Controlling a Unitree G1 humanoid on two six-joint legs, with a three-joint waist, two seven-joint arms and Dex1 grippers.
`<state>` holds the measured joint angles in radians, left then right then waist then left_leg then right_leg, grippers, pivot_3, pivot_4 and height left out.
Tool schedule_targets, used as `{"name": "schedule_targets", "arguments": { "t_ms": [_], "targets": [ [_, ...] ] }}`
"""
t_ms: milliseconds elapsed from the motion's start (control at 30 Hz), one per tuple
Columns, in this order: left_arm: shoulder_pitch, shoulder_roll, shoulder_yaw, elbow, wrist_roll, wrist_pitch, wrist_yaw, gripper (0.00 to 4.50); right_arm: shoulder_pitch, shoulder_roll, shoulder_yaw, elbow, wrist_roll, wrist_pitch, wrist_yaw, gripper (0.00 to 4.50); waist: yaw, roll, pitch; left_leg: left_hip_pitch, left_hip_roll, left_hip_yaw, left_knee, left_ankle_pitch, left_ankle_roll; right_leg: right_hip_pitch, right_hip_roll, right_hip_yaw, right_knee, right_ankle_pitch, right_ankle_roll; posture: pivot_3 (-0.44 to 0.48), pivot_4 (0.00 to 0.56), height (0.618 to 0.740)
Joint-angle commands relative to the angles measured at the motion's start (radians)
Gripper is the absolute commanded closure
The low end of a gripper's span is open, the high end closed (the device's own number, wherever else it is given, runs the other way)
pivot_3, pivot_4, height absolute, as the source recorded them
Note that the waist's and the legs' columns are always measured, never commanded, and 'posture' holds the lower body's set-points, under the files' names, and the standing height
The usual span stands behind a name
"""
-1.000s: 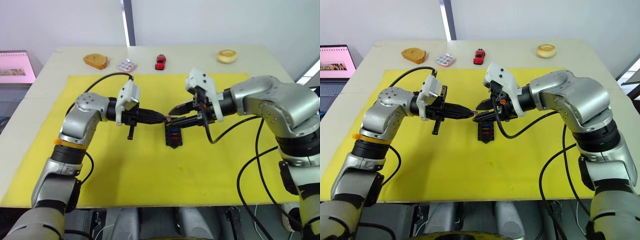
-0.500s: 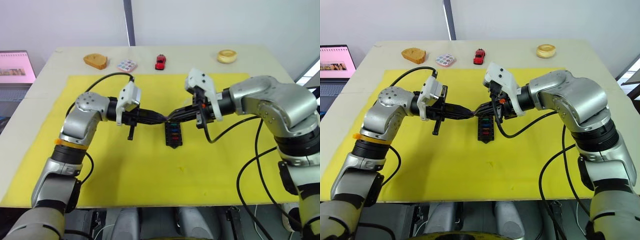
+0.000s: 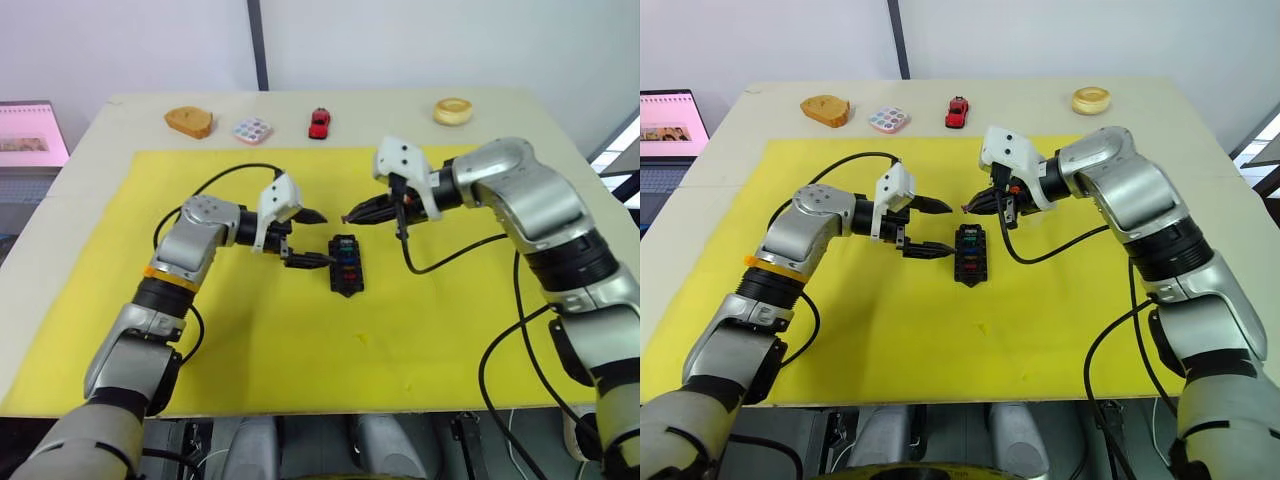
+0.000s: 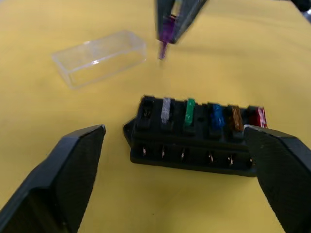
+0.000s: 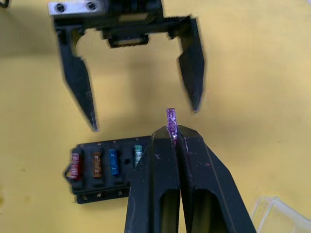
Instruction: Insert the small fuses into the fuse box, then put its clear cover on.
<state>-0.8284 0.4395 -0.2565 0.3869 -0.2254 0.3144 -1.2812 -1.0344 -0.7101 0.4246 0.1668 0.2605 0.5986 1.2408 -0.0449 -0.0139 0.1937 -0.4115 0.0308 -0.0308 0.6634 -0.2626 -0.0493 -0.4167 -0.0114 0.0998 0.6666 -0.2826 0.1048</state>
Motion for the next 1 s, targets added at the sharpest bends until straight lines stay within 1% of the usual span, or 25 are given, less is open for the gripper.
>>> {"name": "schedule_targets", "arguments": {
  "t_ms": [33, 167, 500, 1000],
  "targets": [
    [-0.024, -0.008, 0.007, 0.000, 0.020, -0.049, 0.007, 0.02, -0.036, 0.033, -0.006, 0.068, -0.048, -0.073, 0.035, 4.50, 0.000, 0.000, 0.000, 0.000, 0.000, 0.000, 0.000, 0.000, 0.000, 0.000, 0.000, 0.000, 0.000, 0.000, 0.000, 0.000, 0.150, 0.740],
    [-0.020, -0.007, 0.010, 0.008, 0.035, -0.096, 0.000, 0.02, -0.034, 0.056, -0.017, 0.098, -0.073, -0.093, 0.059, 4.50, 0.000, 0.000, 0.000, 0.000, 0.000, 0.000, 0.000, 0.000, 0.000, 0.000, 0.000, 0.000, 0.000, 0.000, 0.000, 0.000, 0.150, 0.740],
    [-0.014, -0.004, 0.011, 0.001, 0.039, -0.090, -0.012, 0.02, -0.029, 0.097, -0.034, 0.163, -0.125, -0.138, 0.065, 4.50, 0.000, 0.000, 0.000, 0.000, 0.000, 0.000, 0.001, 0.000, 0.000, 0.000, 0.000, 0.000, 0.001, 0.000, 0.000, 0.000, 0.150, 0.740],
    [-0.020, 0.001, 0.010, 0.017, 0.056, -0.114, -0.005, 0.02, -0.013, 0.122, -0.035, 0.220, -0.171, -0.186, 0.076, 4.50, 0.000, 0.000, 0.000, 0.000, 0.000, 0.000, 0.001, 0.000, 0.000, 0.000, 0.000, 0.000, 0.001, 0.000, 0.000, 0.000, 0.150, 0.740]
  ]
}}
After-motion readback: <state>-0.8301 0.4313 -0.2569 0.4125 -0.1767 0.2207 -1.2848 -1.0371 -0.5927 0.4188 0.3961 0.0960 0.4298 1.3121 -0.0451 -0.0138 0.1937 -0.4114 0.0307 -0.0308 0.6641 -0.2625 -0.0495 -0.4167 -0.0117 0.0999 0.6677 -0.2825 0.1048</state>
